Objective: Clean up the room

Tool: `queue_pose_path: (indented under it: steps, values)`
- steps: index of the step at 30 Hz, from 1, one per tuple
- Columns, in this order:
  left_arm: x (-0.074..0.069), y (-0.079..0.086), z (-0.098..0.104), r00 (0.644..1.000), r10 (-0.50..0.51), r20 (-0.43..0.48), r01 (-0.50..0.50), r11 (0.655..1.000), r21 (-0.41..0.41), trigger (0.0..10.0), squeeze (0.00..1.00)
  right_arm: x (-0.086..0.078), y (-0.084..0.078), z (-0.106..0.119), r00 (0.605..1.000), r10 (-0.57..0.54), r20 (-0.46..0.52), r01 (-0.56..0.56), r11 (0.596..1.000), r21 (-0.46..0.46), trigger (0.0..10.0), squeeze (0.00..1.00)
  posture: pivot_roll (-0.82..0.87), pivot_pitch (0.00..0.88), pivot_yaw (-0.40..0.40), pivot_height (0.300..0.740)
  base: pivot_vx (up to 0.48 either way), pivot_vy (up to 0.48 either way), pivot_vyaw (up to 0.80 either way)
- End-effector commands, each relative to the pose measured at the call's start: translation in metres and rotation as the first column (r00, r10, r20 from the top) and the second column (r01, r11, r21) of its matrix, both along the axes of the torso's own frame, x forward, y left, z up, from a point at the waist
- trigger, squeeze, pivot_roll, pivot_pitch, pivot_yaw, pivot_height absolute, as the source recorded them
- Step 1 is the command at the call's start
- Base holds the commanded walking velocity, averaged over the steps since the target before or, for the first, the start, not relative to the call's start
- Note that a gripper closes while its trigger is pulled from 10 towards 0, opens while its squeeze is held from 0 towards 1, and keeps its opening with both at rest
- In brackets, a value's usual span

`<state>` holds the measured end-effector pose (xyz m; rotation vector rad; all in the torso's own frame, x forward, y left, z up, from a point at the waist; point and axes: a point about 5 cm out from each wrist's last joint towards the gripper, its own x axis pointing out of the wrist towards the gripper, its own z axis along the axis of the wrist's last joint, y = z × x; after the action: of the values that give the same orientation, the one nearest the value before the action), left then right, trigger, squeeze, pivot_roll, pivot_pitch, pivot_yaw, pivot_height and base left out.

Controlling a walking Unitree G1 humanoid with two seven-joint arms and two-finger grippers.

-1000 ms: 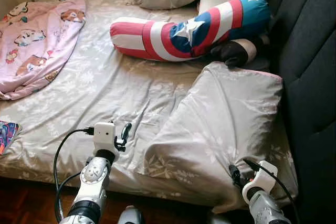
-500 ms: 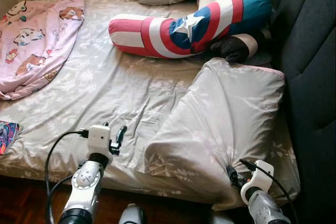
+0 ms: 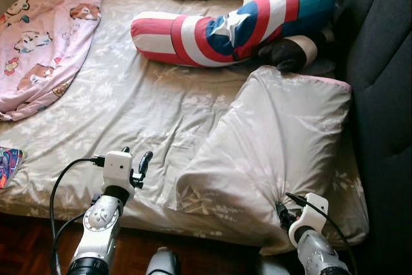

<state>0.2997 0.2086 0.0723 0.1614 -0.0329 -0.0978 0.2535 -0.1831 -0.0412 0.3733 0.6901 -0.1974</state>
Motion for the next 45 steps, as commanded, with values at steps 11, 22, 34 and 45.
queue_pose_path:
  steps: [11,22,34,45]
  values:
    - [0.001,-0.001,-0.004,0.999,0.015,-0.031,-0.015,1.000,0.003,10.0,0.00,-0.031,0.010,-0.024,0.988,0.037,-0.147,-0.039,0.999,-0.010,0.0,0.00,0.09,0.228,0.052,0.662,0.000,0.000,0.00]
    - [0.006,-0.004,-0.003,0.999,0.029,-0.027,-0.029,1.000,-0.007,10.0,0.00,-0.019,0.003,-0.015,0.993,0.015,-0.118,-0.019,0.999,-0.033,0.0,0.00,0.08,0.200,0.033,0.662,0.000,0.000,0.00]
    - [0.011,-0.008,-0.002,0.999,0.037,-0.022,-0.037,0.999,-0.019,10.0,0.00,0.000,-0.018,0.001,0.995,-0.091,-0.041,0.088,0.993,-0.074,0.0,0.00,0.03,0.195,0.024,0.662,0.000,0.000,0.00]
    - [0.011,-0.012,-0.006,0.999,0.037,-0.030,-0.038,0.999,-0.037,10.0,0.00,0.027,-0.096,0.054,0.946,-0.280,0.162,0.311,0.925,-0.216,0.0,0.00,0.00,0.192,0.001,0.662,0.000,0.000,0.00]
